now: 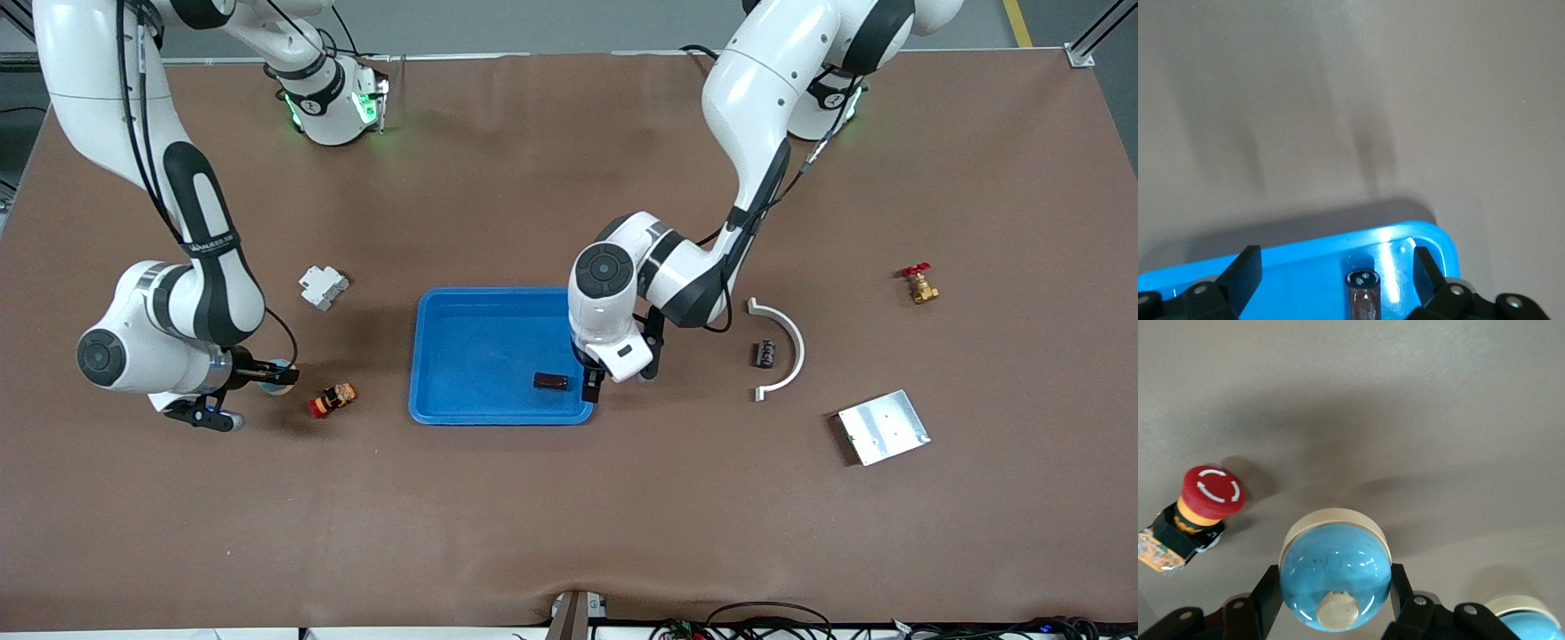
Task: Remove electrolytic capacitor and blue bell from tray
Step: 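Place the second bell beside the first bell, then retract the right arm, then grasp the second brown capacitor in the tray with the left gripper, then carry the capacitor with the left gripper to the white arc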
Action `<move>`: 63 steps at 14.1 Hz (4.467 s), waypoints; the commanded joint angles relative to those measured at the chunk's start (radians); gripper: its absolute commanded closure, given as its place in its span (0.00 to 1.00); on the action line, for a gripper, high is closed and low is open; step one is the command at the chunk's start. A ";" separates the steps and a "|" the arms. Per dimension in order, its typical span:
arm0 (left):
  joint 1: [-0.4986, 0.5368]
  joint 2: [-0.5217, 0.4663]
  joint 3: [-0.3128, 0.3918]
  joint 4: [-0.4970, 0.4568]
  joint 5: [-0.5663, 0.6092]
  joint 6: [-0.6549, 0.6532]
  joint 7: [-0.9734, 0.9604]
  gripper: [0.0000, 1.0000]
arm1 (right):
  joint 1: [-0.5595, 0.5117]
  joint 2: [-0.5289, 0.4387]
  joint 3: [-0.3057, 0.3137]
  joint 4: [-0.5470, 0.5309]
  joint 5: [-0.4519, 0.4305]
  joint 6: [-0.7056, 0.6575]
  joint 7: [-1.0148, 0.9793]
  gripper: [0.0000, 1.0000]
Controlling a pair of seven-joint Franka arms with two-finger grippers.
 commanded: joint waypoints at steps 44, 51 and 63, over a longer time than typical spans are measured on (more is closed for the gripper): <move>-0.079 0.103 0.035 0.194 0.019 -0.081 0.110 1.00 | -0.207 -0.525 0.196 0.306 -0.274 -0.675 0.013 0.00; -0.021 -0.084 0.024 0.124 0.002 -0.279 0.792 1.00 | -0.200 -0.525 0.199 0.307 -0.268 -0.663 -0.010 0.00; 0.184 -0.437 0.027 -0.310 0.021 -0.261 1.536 1.00 | -0.211 -0.527 0.195 0.327 -0.259 -0.649 -0.068 0.00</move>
